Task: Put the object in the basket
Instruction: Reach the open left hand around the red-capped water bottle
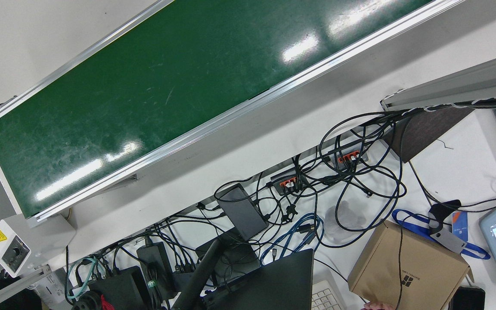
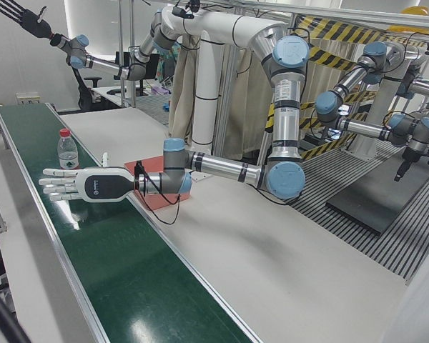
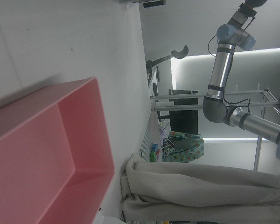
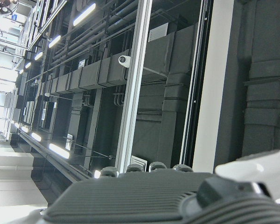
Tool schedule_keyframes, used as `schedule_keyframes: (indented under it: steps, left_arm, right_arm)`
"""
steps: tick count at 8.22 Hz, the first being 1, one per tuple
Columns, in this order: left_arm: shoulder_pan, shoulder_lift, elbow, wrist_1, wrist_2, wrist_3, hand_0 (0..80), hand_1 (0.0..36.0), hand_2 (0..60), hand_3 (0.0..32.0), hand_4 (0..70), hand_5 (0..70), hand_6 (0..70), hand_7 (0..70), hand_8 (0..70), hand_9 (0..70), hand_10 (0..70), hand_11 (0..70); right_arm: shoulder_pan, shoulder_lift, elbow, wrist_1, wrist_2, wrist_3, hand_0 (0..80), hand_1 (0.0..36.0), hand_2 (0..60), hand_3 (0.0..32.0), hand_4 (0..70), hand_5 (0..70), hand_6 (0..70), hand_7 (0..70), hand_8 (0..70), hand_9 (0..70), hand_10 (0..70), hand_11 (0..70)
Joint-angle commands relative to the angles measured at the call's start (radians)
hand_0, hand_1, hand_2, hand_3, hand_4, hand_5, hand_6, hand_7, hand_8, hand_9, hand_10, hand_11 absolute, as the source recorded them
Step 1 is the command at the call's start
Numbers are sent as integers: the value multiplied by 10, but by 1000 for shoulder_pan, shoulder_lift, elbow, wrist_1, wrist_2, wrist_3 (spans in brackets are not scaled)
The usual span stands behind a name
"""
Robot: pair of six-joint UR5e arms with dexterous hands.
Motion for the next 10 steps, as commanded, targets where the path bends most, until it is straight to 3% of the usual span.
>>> schedule_keyframes:
  steps: [1, 10]
  left_arm:
    - [1, -20, 8, 9, -1, 7, 512, 103, 0, 14, 0, 130, 0, 0, 28, 19, 20, 46]
    - [27, -80, 37, 31, -2, 5, 511, 120, 0, 0, 16, 145, 20, 0, 54, 42, 30, 60]
  right_arm:
    - [0, 0, 1, 1, 0, 0, 0, 0, 0, 0, 0, 0, 0, 0, 0, 0, 0, 0]
    - [0, 0, 0, 1, 0, 0, 0, 0, 0, 0, 0, 0, 0, 0, 0, 0, 0, 0]
